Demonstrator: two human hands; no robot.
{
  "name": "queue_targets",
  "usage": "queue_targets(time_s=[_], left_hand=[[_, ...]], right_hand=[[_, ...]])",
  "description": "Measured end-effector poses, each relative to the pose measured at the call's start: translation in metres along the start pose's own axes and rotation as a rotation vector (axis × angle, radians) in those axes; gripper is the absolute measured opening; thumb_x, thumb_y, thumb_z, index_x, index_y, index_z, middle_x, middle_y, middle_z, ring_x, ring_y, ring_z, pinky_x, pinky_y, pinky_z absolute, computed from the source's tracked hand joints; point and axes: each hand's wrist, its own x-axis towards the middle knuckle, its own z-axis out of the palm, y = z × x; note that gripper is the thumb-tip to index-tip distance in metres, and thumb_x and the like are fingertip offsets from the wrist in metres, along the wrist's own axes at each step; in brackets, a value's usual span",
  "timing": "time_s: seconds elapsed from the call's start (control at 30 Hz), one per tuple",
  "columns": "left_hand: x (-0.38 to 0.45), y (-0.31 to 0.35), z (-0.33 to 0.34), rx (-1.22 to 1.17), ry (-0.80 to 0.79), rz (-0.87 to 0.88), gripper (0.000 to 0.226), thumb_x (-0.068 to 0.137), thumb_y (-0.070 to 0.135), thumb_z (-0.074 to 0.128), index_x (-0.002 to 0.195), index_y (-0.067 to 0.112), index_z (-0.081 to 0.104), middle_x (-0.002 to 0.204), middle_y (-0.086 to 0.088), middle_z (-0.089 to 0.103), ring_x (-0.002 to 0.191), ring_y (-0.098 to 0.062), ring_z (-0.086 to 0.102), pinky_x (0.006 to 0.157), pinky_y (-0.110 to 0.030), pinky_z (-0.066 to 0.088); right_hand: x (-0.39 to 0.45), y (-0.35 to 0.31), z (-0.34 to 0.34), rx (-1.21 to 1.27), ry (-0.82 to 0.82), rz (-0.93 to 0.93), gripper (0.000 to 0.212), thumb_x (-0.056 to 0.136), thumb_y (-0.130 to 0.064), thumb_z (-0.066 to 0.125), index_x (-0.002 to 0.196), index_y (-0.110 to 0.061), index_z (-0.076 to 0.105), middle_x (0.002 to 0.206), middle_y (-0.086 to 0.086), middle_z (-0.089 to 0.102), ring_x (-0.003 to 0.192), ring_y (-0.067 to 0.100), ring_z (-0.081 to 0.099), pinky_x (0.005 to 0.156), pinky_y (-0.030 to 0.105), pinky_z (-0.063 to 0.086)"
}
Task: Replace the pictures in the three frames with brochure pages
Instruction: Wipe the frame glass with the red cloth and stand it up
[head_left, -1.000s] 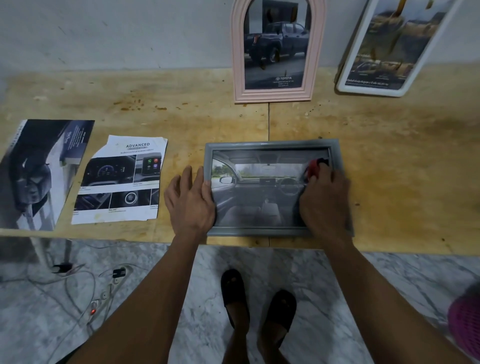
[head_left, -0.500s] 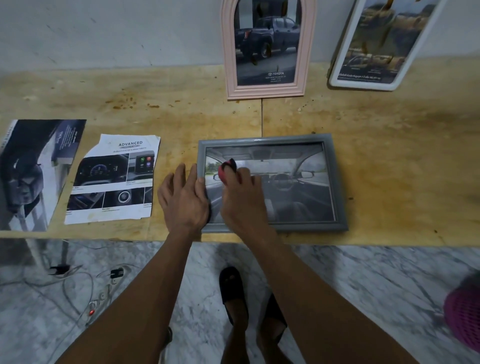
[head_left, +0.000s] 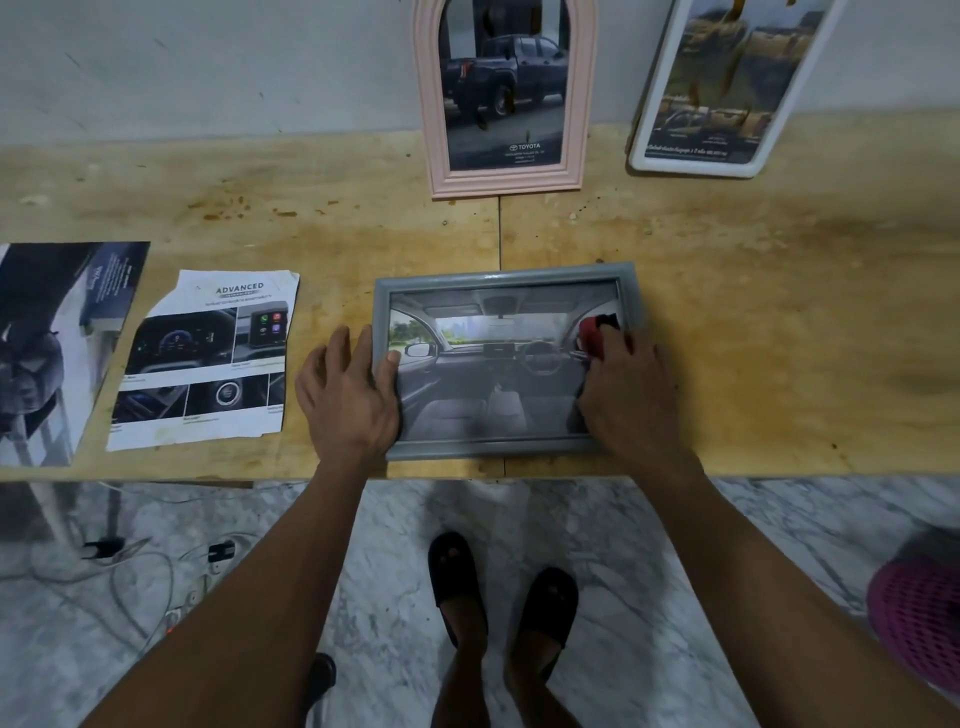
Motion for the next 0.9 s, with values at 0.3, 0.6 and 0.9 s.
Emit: queue_targets(time_s=[0.3,0.6,0.9], left_hand=[[0.001,0.0,0.0,-0.022,0.004,-0.015,0.051,0.102,0.055,0.032,0.144,0.031,0.048,0.157,-0.006,0.035,0.142,-0.035,0.025,0.116,-0.052,0.019],[0.005,-0.002,-0.002,0.003,-0.033,0.0,0.05,0.103,0.053,0.031,0.144,0.029,0.047,0.157,-0.008,0.034,0.141,-0.037,0.026,0.116,-0.053,0.021],[0.013,-0.006,-0.013,0.086,-0.22,-0.009,0.054,0.104,0.053,0.021,0.154,0.034,0.027,0.165,-0.005,0.018,0.148,-0.035,0.015,0.12,-0.051,0.015]], right_hand=[[-0.025,0.02,-0.019,0.058,-0.114,-0.006,0.038,0.078,-0.007,0.058,0.113,-0.019,0.067,0.107,0.002,0.057,0.101,0.024,0.052,0.074,0.028,0.036],[-0.013,0.023,-0.065,0.095,-0.218,0.088,0.028,0.077,-0.016,0.062,0.101,-0.028,0.07,0.104,0.003,0.062,0.089,0.024,0.057,0.074,0.031,0.048],[0.005,0.07,-0.047,-0.201,0.107,0.134,0.054,0.082,-0.012,0.059,0.134,-0.021,0.052,0.13,0.008,0.044,0.117,0.033,0.034,0.086,0.044,0.04]])
